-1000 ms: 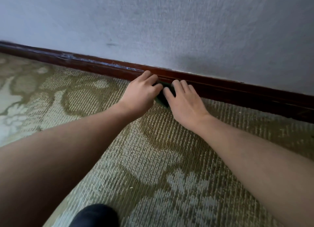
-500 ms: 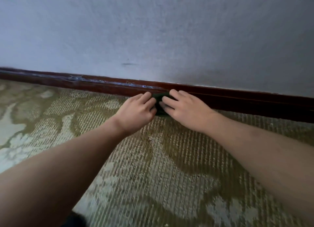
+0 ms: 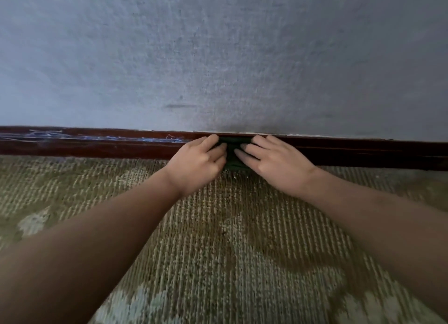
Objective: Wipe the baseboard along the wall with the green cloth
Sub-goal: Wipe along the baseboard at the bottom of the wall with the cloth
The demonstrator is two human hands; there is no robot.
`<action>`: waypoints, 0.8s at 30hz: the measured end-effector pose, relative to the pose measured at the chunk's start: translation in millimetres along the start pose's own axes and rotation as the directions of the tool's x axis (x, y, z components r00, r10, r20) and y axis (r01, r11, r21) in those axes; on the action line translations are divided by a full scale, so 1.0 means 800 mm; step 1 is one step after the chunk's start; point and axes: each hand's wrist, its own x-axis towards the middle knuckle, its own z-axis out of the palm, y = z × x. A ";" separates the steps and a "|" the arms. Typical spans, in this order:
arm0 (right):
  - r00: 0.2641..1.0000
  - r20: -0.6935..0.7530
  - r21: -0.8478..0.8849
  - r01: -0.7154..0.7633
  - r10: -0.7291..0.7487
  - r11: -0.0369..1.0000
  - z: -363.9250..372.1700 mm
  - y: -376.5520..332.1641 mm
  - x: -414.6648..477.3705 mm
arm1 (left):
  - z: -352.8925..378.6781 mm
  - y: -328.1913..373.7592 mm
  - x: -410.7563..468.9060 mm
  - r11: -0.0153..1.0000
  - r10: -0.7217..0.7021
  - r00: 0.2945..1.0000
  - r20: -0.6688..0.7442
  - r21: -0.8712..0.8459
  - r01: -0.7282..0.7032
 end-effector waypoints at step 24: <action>0.934 -0.254 0.125 -0.227 0.252 0.966 0.005 -0.029 0.006 | 0.000 0.006 0.002 0.996 -0.075 0.997 -0.001 -0.050 0.075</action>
